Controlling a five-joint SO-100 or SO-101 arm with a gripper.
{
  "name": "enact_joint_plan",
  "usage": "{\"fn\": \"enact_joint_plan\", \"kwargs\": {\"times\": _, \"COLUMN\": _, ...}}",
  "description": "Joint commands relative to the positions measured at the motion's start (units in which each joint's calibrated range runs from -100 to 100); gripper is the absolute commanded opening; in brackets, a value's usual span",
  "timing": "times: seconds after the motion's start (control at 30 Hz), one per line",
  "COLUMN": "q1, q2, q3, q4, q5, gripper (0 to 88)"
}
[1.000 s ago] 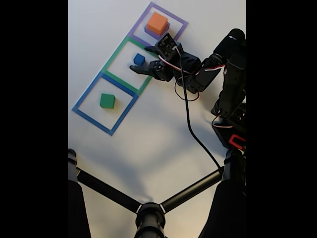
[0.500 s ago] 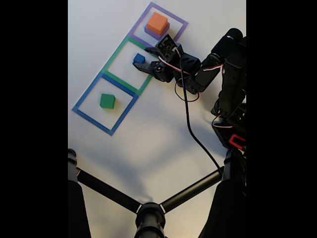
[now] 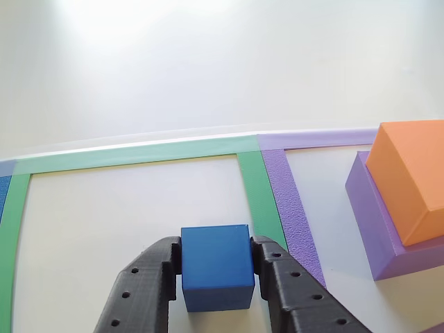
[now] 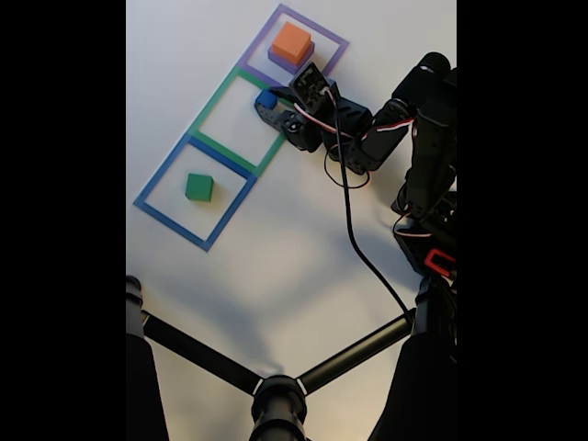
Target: Tower of hanoi
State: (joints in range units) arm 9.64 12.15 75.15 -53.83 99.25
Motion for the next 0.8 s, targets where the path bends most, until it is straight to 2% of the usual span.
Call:
{"fn": "enact_joint_plan", "kwargs": {"times": 0.0, "q1": -1.2, "q2": -0.2, "q3": -0.7, "q4": -1.6, "q5": 0.8, "gripper": 4.7}}
{"fn": "enact_joint_plan", "kwargs": {"times": 0.23, "q1": -2.0, "q2": -2.1, "q3": -0.4, "q4": -0.4, "q5": 0.8, "gripper": 2.8}}
{"fn": "enact_joint_plan", "kwargs": {"times": 0.43, "q1": -4.0, "q2": -10.7, "q3": 0.8, "q4": 6.7, "q5": 0.8, "gripper": 2.6}}
{"fn": "enact_joint_plan", "kwargs": {"times": 0.57, "q1": -5.6, "q2": -20.5, "q3": 0.3, "q4": 16.9, "q5": 0.8, "gripper": 2.6}}
{"fn": "enact_joint_plan", "kwargs": {"times": 0.77, "q1": -6.5, "q2": -38.0, "q3": -5.8, "q4": 42.7, "q5": 0.8, "gripper": 2.6}}
